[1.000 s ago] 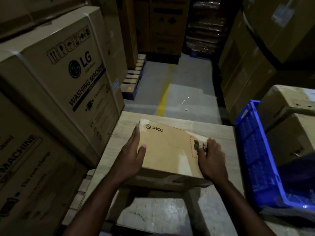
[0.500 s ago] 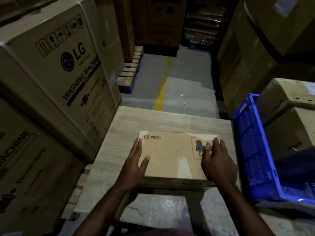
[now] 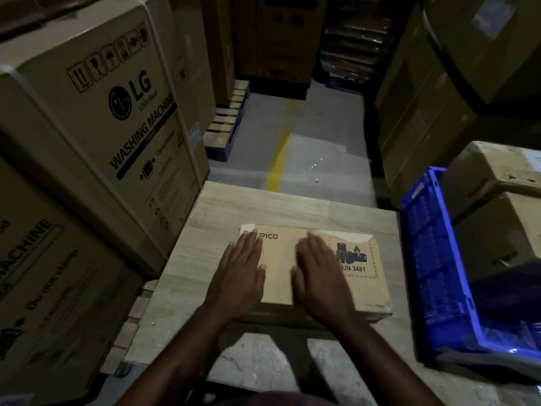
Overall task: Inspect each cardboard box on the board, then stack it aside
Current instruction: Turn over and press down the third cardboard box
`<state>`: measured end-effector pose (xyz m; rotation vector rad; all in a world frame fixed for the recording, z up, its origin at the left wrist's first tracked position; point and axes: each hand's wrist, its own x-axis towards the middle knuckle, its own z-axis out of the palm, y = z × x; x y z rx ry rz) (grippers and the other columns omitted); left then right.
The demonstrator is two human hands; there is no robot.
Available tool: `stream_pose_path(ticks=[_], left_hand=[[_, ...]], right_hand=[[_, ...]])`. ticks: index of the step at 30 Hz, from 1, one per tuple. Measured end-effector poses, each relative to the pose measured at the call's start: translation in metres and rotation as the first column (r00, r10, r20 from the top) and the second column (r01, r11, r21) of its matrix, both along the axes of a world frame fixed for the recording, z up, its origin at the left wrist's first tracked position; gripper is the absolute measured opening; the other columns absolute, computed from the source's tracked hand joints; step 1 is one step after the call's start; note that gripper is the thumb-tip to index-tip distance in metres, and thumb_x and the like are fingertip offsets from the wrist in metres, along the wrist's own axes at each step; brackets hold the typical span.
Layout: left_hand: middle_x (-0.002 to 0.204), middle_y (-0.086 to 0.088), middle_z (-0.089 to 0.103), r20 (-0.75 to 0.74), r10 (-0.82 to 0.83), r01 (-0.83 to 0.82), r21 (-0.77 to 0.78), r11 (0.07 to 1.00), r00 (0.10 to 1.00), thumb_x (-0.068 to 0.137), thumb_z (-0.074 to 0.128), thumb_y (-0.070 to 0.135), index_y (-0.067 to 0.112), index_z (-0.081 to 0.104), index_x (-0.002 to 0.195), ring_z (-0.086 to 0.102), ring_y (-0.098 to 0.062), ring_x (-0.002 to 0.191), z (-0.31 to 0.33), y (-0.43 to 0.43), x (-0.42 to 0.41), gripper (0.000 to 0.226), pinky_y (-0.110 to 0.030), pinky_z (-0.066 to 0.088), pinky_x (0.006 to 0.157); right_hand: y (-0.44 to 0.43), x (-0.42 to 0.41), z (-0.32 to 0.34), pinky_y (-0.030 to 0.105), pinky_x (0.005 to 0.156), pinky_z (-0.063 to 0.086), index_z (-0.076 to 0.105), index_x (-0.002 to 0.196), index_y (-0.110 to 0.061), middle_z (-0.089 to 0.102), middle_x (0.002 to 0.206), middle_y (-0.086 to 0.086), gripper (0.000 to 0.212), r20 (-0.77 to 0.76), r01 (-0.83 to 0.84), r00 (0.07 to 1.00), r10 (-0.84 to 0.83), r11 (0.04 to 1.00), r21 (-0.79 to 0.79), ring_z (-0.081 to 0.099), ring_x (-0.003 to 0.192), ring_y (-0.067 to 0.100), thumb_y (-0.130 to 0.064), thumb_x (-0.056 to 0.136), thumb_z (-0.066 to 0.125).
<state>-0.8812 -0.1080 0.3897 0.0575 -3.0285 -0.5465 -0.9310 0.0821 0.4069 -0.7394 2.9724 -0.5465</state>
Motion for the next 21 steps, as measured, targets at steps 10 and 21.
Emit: stream_pose_path(ticks=[10,21], left_hand=[[0.167,0.000,0.000,0.054,-0.017,0.017,-0.005,1.000,0.998,0.094,0.006,0.045,0.013,0.009,0.160,-0.010,-0.008,0.152,-0.006,0.001,-0.004,0.073,-0.031,-0.010,0.123],[0.166,-0.009,0.011,0.040,-0.086,0.089,-0.078,0.993,0.996,0.095,0.012,0.041,0.008,0.016,0.158,0.004,-0.019,0.154,0.008,0.032,-0.013,0.071,-0.032,-0.007,0.124]], right_hand=[[-0.038,-0.003,-0.024,0.037,0.125,0.004,0.027,0.158,-0.009,0.019,0.166,0.009,0.063,0.032,-0.202,0.979,0.200,0.975,0.096,0.011,0.155,0.022,-0.038,0.102,0.016],[0.006,-0.011,-0.013,0.040,0.126,0.008,0.029,0.157,-0.007,0.018,0.166,0.011,0.074,0.079,-0.170,0.983,0.167,0.985,0.031,0.013,0.155,0.025,-0.045,0.096,0.008]])
